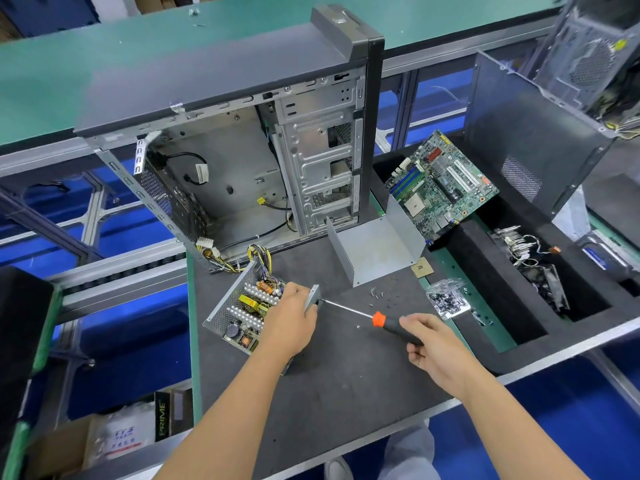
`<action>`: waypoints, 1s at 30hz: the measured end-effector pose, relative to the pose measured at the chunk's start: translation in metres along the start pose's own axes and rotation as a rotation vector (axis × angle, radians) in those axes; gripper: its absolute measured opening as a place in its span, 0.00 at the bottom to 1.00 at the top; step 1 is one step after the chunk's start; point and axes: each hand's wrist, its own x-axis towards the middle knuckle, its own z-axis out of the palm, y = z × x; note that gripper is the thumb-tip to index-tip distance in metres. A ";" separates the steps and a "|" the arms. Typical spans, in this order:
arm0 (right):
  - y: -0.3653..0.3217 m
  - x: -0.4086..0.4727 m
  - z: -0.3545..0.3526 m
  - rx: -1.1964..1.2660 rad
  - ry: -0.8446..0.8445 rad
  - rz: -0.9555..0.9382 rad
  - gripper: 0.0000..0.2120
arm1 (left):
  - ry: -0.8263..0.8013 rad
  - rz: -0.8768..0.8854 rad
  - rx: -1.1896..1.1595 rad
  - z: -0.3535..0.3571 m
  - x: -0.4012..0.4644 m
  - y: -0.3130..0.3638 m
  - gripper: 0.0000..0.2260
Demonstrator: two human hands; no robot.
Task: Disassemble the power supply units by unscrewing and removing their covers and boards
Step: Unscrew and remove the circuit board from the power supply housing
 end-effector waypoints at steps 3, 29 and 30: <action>-0.004 -0.001 0.003 -0.092 0.039 0.147 0.28 | 0.001 0.002 -0.001 0.000 0.000 0.000 0.08; 0.006 0.002 -0.008 0.112 -0.084 0.248 0.15 | -0.002 -0.006 -0.030 -0.002 -0.002 0.002 0.09; 0.007 0.004 -0.008 0.155 -0.088 0.212 0.13 | -0.002 -0.006 -0.030 -0.002 -0.002 0.002 0.10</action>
